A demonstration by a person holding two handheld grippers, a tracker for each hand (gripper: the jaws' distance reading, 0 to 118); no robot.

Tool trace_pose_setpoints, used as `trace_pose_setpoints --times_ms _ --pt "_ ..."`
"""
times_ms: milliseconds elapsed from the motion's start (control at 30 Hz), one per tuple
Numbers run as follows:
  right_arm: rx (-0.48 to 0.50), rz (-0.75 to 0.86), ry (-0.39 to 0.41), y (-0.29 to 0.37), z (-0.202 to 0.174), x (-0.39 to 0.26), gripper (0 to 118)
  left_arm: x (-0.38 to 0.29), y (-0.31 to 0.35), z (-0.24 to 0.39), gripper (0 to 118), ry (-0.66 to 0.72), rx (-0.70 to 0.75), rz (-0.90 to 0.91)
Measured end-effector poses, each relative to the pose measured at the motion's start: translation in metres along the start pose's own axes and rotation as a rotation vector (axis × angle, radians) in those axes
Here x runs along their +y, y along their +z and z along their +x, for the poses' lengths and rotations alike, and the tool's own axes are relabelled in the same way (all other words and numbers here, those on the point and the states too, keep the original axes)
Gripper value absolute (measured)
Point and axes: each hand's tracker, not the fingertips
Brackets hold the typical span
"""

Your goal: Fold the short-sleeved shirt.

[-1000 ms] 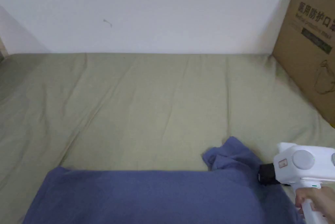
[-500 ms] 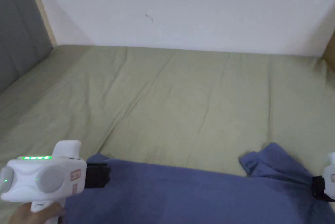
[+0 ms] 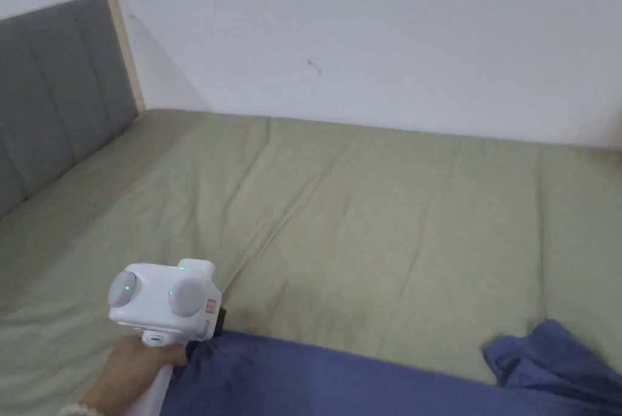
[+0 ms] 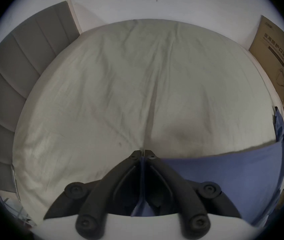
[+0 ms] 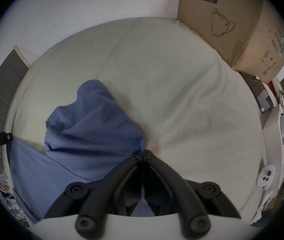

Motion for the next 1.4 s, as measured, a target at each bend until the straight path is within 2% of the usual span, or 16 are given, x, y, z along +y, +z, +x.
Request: trace_pose_setpoints --times_ms 67,200,267,400,700,833,933,1000,1100,1133,1167,1200,1233,1267,1300,1400 --pt "0.072 0.013 -0.042 0.015 0.003 0.001 0 -0.001 0.015 -0.004 2 0.007 -0.023 0.014" --pt "0.069 0.097 -0.012 0.065 -0.002 -0.003 0 -0.006 0.057 -0.018 2 0.026 -0.075 0.076" --pt "0.118 0.124 -0.006 0.094 -0.003 -0.008 0 -0.012 0.082 -0.027 2 0.021 -0.079 0.097" --pt "0.137 0.177 0.023 0.143 -0.001 -0.027 0 -0.032 0.138 -0.034 2 -0.036 -0.065 0.184" --pt "0.193 0.224 0.031 0.246 0.019 -0.128 0 -0.142 0.249 -0.055 2 -0.038 -0.089 0.268" --pt "0.145 0.158 0.03 0.25 0.023 -0.198 0 -0.205 0.261 -0.066 2 0.026 -0.114 0.248" --pt "0.139 0.08 0.018 0.231 0.026 -0.248 0 -0.24 0.245 -0.067 2 0.019 -0.093 0.163" --pt "0.077 0.056 -0.034 0.211 0.027 -0.28 0 -0.261 0.224 -0.068 2 0.056 -0.094 0.091" --pt "0.083 0.054 -0.043 0.185 0.027 -0.314 0 -0.288 0.197 -0.073 3 0.103 -0.106 0.012" --pt "0.073 0.062 -0.056 0.182 0.025 -0.321 0 -0.291 0.192 -0.071 6 0.116 -0.094 -0.005" --pt "0.07 0.066 -0.061 0.172 0.03 -0.325 1 -0.295 0.188 -0.072 21 0.12 -0.073 -0.003" --pt "0.052 0.074 -0.052 0.172 0.029 -0.327 9 -0.298 0.189 -0.073 44 0.123 -0.022 -0.007" --pt "0.021 0.075 -0.042 0.174 0.028 -0.327 31 -0.3 0.191 -0.075 67 0.129 0.0 0.001" --pt "-0.016 0.083 -0.023 0.176 0.027 -0.326 63 -0.298 0.195 -0.077 83 0.138 -0.016 0.022" --pt "-0.033 0.119 -0.013 0.187 0.024 -0.324 70 -0.297 0.202 -0.083 84 0.176 -0.039 0.06" --pt "-0.074 0.24 0.032 0.22 0.015 -0.315 70 -0.299 0.222 -0.098 84 0.291 -0.109 0.116"
